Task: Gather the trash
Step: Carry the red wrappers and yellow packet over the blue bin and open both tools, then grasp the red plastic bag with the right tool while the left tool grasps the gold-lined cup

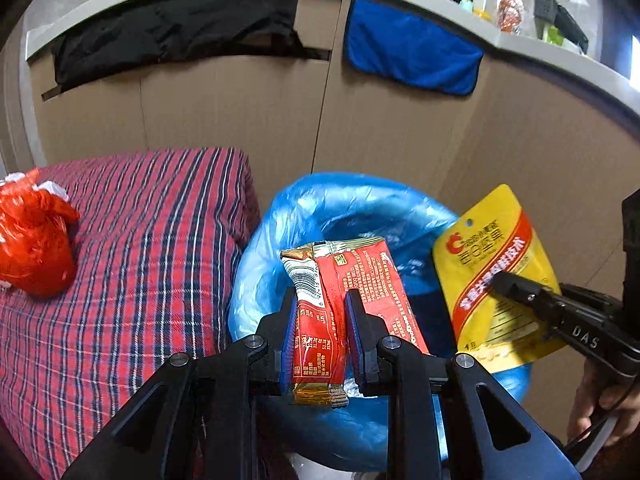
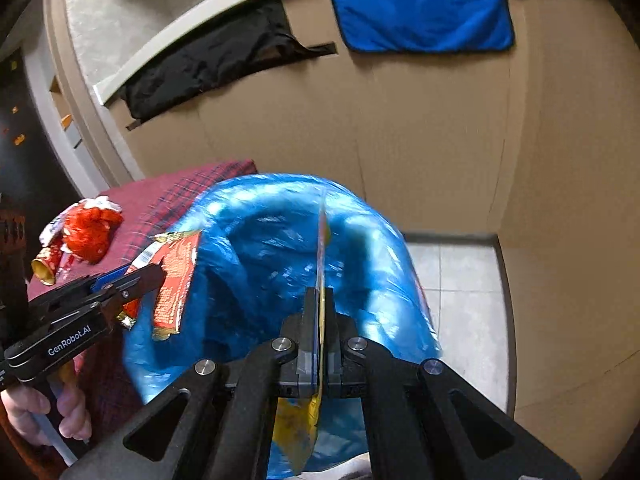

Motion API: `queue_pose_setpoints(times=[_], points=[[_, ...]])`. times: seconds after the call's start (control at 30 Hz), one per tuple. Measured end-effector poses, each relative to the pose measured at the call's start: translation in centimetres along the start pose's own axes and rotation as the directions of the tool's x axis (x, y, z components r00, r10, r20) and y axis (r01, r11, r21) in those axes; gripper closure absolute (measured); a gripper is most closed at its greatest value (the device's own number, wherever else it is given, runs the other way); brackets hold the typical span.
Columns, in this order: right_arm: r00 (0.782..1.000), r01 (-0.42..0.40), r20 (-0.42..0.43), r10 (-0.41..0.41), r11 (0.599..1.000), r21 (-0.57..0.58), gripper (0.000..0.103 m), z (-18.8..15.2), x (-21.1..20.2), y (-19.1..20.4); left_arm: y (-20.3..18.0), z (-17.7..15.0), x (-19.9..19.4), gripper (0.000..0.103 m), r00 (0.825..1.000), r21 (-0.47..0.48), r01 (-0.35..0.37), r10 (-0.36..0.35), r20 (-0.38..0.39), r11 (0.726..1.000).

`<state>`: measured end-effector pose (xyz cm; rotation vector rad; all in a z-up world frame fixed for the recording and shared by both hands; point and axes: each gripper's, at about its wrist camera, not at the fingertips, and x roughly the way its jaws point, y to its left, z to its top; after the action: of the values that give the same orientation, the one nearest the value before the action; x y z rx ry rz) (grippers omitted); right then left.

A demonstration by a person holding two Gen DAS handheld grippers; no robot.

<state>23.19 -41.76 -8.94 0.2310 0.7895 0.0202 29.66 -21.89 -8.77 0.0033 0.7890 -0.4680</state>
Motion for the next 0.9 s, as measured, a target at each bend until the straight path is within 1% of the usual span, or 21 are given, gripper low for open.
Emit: queue_pose_setpoints(times=[0.03, 0.1, 0.2, 0.27, 0.33, 0.37, 0.43, 0.47, 0.53, 0.6, 0.67, 0.73, 0.77, 0.83, 0.9], points=[[1.000, 0.005, -0.003, -0.005, 1.000, 0.001, 0.102, -0.1, 0.2, -0.2, 0.1, -0.1, 0.3, 0.079, 1.000, -0.004, -0.006, 0.006, -0.011, 1.000], [1.000, 0.007, -0.013, -0.007, 1.000, 0.006, 0.100, -0.2, 0.5, -0.5, 0.4, -0.1, 0.5, 0.078, 1.000, -0.010, -0.013, 0.013, -0.003, 1.000], [1.000, -0.004, -0.015, 0.004, 1.000, 0.019, 0.098, -0.3, 0.7, -0.7, 0.5, 0.1, 0.6, 0.078, 1.000, -0.015, -0.006, 0.006, -0.012, 1.000], [1.000, -0.009, -0.018, 0.009, 1.000, 0.029, 0.096, -0.2, 0.8, -0.7, 0.6, 0.3, 0.7, 0.077, 1.000, -0.034, 0.011, -0.011, -0.022, 0.999], [1.000, -0.013, -0.010, 0.013, 0.999, 0.030, 0.092, 0.0, 0.5, -0.5, 1.0, 0.6, 0.2, 0.072, 0.999, -0.067, 0.037, -0.038, -0.017, 0.997], [1.000, -0.013, -0.001, 0.013, 1.000, 0.026, 0.086, 0.1, 0.3, -0.4, 1.4, 0.8, 0.0, 0.070, 0.999, -0.080, 0.040, -0.041, -0.004, 0.996], [0.999, -0.014, 0.029, 0.014, 1.000, 0.018, 0.077, 0.4, -0.5, 0.0, 1.9, 1.3, -1.0, 0.063, 0.998, -0.100, 0.049, -0.046, 0.032, 0.994], [0.999, -0.017, 0.051, 0.016, 1.000, 0.017, 0.070, 0.7, -1.1, 0.2, 2.3, 1.7, -1.8, 0.061, 0.997, -0.107, 0.058, -0.052, 0.055, 0.993], [0.996, -0.022, 0.087, 0.020, 1.000, 0.017, 0.061, 1.1, -2.1, 0.6, 2.7, 2.1, -2.9, 0.059, 0.995, -0.111, 0.061, -0.052, 0.082, 0.992], [0.995, -0.016, 0.099, 0.015, 1.000, 0.010, 0.060, 1.5, -2.8, 1.1, 3.4, 2.5, -4.5, 0.058, 0.992, -0.115, 0.046, -0.032, 0.123, 0.992], [0.994, -0.008, 0.108, 0.009, 1.000, -0.013, 0.060, 1.9, -3.6, 2.0, 4.1, 2.7, -6.1, 0.053, 0.988, -0.118, 0.019, -0.001, 0.155, 0.993], [0.993, 0.002, 0.120, 0.003, 0.999, -0.039, 0.060, 2.1, -4.4, 3.2, 5.3, 2.8, -7.9, 0.046, 0.983, -0.127, -0.008, 0.031, 0.181, 0.992], [0.992, -0.001, 0.126, 0.008, 0.999, -0.054, 0.060, 2.2, -4.9, 4.0, 6.2, 2.7, -9.2, 0.045, 0.979, -0.132, -0.023, 0.050, 0.198, 0.991], [0.990, -0.015, 0.137, 0.026, 0.996, -0.083, 0.060, 2.4, -5.7, 5.6, 7.7, 2.6, -11.0, 0.044, 0.975, -0.131, -0.056, 0.083, 0.204, 0.990], [0.988, -0.036, 0.142, 0.054, 0.992, -0.124, 0.060, 2.7, -6.5, 8.1, 9.2, 2.3, -12.7, 0.044, 0.969, -0.128, -0.101, 0.126, 0.213, 0.987]])
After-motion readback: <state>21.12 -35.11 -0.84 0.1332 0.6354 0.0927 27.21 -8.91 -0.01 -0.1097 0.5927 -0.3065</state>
